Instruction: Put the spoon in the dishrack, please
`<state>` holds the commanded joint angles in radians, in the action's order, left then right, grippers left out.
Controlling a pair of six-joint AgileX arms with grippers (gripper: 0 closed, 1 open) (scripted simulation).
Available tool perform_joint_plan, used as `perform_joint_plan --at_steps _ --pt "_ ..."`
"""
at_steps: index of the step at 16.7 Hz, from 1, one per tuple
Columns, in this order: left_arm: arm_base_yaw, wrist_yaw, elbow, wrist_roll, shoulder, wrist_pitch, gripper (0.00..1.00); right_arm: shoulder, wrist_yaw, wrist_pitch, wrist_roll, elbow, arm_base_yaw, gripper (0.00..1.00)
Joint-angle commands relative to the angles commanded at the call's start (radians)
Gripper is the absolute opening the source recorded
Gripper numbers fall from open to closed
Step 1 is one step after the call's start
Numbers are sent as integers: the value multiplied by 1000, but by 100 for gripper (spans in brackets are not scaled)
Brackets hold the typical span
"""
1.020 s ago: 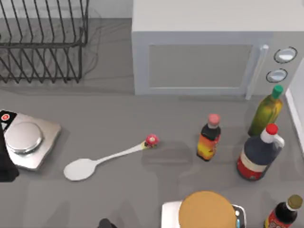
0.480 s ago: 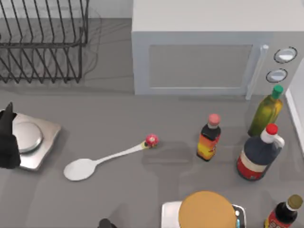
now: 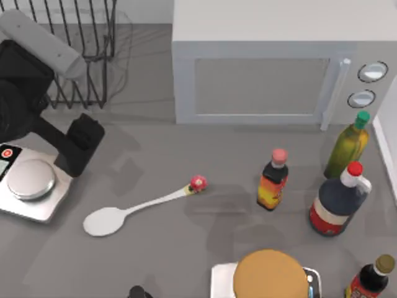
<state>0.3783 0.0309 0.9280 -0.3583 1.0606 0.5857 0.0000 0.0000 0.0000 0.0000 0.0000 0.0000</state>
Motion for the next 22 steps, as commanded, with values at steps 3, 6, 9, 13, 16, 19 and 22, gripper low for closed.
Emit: perform_joint_plan --at_steps 3,6,9,13,16,19,22 --pt "77 -7 213 -71 340 170 100 0 0 0 0 0 0 100" --pt "137 -18 397 -130 629 326 100 0 0 0 0 0 0 100" --pt "183 -28 541 -178 827 454 100 0 0 0 0 0 0 100" --pt "218 -35 642 -217 942 546 100 0 0 0 0 0 0 100" --pt "219 -35 644 -218 944 548 100 0 0 0 0 0 0 100" --pt "214 -35 638 -218 943 543 100 0 0 0 0 0 0 100" --pt "217 -36 592 -220 973 473 100 0 0 0 0 0 0 100"
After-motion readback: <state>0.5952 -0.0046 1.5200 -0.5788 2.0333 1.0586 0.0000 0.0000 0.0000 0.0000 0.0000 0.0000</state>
